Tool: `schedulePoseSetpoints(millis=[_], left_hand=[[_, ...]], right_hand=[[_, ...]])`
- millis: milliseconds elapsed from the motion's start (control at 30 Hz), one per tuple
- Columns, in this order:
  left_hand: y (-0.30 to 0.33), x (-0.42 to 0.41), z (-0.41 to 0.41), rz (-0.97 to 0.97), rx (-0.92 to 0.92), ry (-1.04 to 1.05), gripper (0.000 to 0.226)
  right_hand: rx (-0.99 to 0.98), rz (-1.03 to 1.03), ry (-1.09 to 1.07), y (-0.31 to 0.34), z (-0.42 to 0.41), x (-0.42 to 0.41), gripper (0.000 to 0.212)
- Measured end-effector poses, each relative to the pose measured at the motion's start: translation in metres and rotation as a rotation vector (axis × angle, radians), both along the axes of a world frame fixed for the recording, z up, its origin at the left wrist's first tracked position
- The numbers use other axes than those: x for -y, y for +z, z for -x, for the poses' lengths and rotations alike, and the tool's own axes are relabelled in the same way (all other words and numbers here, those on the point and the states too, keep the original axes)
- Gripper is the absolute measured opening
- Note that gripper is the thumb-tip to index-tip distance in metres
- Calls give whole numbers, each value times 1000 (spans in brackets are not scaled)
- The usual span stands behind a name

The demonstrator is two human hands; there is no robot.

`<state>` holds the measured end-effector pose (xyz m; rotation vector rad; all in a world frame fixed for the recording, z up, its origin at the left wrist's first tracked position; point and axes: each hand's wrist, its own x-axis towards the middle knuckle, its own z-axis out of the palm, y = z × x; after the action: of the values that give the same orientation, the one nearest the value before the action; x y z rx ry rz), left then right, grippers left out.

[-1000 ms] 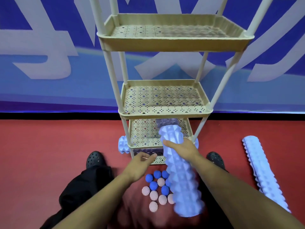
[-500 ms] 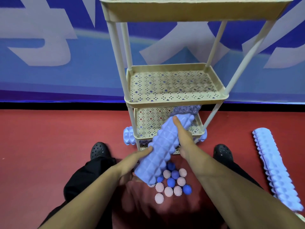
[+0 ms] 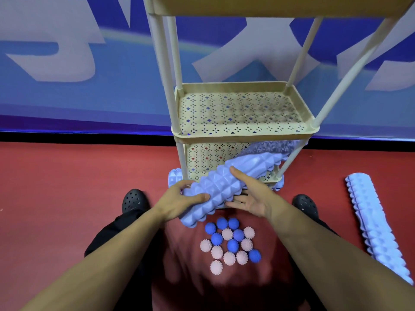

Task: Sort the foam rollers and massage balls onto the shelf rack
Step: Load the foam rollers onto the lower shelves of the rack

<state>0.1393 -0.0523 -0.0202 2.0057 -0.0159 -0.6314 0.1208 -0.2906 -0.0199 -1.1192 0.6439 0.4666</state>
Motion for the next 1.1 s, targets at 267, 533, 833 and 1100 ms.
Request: schedulePoseSetpoints(millis=[267,533,833,1100], left_hand=[[27,12,-39,31,506,311,45],[23,8,-53,-209,688,231,16],[28,6,-52,-202,670,202,15],[32,5,-51,-153,645,189,14]], right_hand=[[31,91,-219,-4,-33,-1,47],[41,205,-299,-13,-59,21,57],[73,-162,-508,-20,-69,9,67],[52,-86,-302,-26,-78,-27,67]])
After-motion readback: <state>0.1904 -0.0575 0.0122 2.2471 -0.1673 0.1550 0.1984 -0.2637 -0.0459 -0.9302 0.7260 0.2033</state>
